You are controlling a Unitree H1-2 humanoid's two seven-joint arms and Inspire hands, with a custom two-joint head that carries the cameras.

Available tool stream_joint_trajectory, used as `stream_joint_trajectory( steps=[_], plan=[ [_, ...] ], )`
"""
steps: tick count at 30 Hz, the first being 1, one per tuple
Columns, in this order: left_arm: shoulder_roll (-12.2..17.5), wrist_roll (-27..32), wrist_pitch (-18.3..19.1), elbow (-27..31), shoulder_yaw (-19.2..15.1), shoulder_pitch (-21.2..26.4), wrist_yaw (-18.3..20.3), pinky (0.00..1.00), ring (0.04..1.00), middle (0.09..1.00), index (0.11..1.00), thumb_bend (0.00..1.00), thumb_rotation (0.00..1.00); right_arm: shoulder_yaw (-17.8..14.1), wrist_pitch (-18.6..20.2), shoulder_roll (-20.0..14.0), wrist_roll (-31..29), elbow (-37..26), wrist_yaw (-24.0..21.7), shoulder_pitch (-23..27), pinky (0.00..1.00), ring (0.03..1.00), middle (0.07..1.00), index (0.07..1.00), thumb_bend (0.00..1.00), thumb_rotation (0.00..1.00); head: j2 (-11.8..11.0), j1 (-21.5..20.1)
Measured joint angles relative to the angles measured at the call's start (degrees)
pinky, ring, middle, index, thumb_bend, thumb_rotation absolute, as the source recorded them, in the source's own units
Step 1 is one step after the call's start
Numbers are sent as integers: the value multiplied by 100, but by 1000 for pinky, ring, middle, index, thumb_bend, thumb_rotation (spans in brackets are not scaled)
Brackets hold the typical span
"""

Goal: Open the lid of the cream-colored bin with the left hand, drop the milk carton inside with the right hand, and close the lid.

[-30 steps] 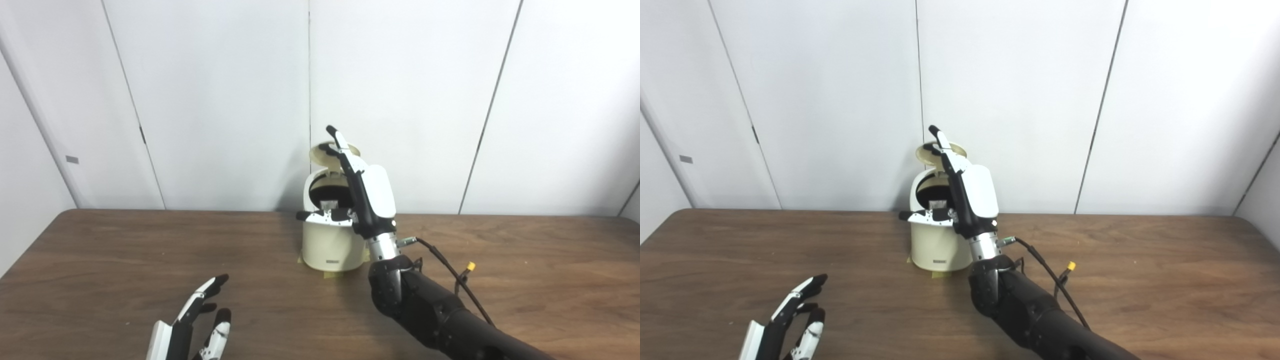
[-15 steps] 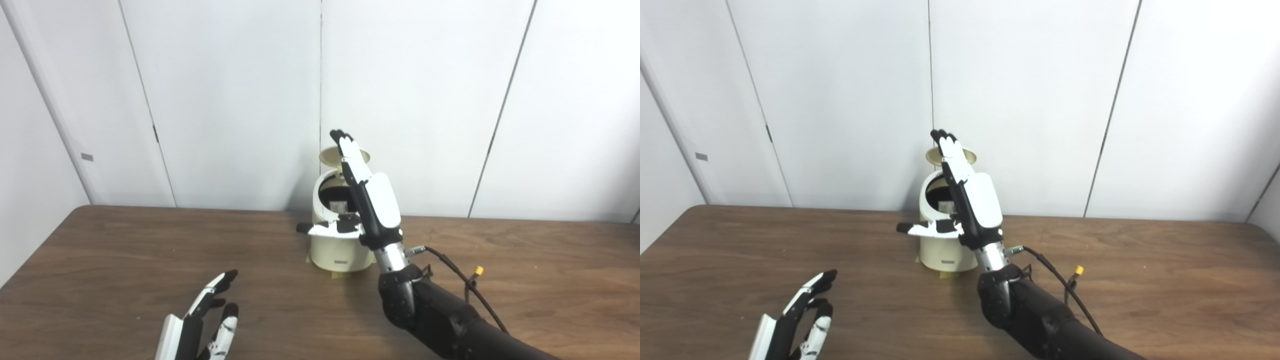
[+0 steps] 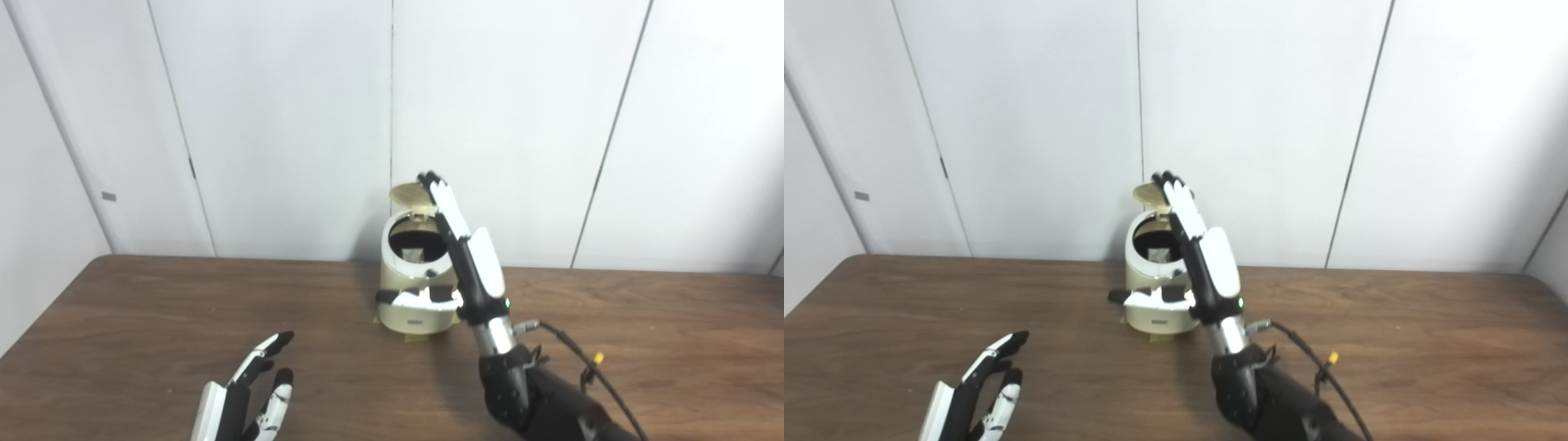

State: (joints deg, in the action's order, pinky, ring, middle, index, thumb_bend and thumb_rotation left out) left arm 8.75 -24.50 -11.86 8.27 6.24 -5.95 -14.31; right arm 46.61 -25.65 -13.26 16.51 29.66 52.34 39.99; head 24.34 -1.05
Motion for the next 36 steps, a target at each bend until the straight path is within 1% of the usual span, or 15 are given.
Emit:
stream_joint_trajectory(
  steps=[5, 7, 10, 12, 16, 18, 19, 20, 21, 23, 24, 27, 30, 34, 36],
  plan=[
    [8, 0, 8, -14, 6, 11, -104, 788, 836, 831, 822, 334, 862, -251, 0, -211, -11, -562, -103, -426, 862, 997, 1000, 958, 812, 481, 35, 35],
    [17, 0, 10, -21, 9, 15, -107, 772, 833, 832, 825, 330, 859, -484, 0, -300, -117, -702, -214, -542, 880, 992, 1000, 955, 819, 479, 53, 26],
    [29, 0, 9, -24, 12, 19, -115, 761, 831, 832, 826, 325, 823, -975, 2, -375, -369, -888, -490, -775, 835, 940, 986, 969, 774, 511, 70, 0],
    [32, 2, 9, -26, 12, 22, -119, 772, 832, 837, 830, 317, 812, -1311, 2, -361, -570, -968, -686, -992, 809, 898, 936, 955, 727, 515, 70, 0],
    [38, 10, 9, -33, 11, 24, -119, 764, 837, 845, 839, 313, 814, -2098, 15, -145, -876, -1046, -1087, -1583, 741, 836, 897, 914, 457, 503, 123, -18],
    [39, 11, 9, -36, 10, 25, -119, 765, 842, 848, 843, 312, 818, -2400, 20, -14, -904, -1127, -1288, -1888, 719, 813, 869, 879, 349, 452, 141, -53],
    [40, 11, 9, -40, 11, 28, -118, 769, 845, 851, 845, 310, 819, -2529, 25, 49, -921, -1166, -1400, -2018, 733, 813, 860, 871, 312, 465, 167, -53],
    [40, 11, 9, -43, 11, 31, -117, 770, 847, 853, 846, 309, 819, -2625, 27, 99, -943, -1214, -1495, -2122, 737, 813, 858, 869, 299, 471, 167, -53],
    [40, 12, 9, -49, 11, 33, -117, 771, 848, 854, 846, 309, 816, -2758, 38, 157, -991, -1306, -1652, -2228, 765, 823, 858, 864, 292, 524, 176, -62],
    [39, 14, 14, -60, 11, 42, -116, 772, 850, 856, 846, 318, 815, -3002, 38, 251, -1129, -1490, -1929, -2388, 801, 837, 856, 844, 283, 573, 176, -70],
    [37, 14, 25, -70, 11, 48, -115, 770, 849, 854, 845, 319, 815, -3105, 55, 286, -1173, -1568, -2070, -2466, 791, 831, 846, 826, 282, 582, 193, -79],
    [37, 14, 50, -89, 11, 58, -119, 768, 843, 851, 838, 301, 799, -3421, 207, 363, -1189, -1926, -2406, -2733, 735, 807, 827, 794, 247, 487, 193, -79],
    [38, 15, 50, -101, 10, 59, -135, 779, 845, 852, 840, 293, 796, -3662, 417, 393, -1192, -2207, -2698, -2973, 703, 783, 807, 783, 253, 394, 193, -70],
    [39, 19, 50, -109, 8, 64, -139, 780, 846, 849, 840, 293, 793, -3971, 562, 452, -1264, -2415, -3008, -3171, 694, 778, 804, 791, 256, 335, 220, -88],
    [40, 23, 49, -117, 7, 66, -141, 779, 844, 847, 839, 288, 786, -4094, 587, 509, -1311, -2412, -3152, -3304, 700, 786, 811, 796, 254, 337, 229, -79]
  ],
)
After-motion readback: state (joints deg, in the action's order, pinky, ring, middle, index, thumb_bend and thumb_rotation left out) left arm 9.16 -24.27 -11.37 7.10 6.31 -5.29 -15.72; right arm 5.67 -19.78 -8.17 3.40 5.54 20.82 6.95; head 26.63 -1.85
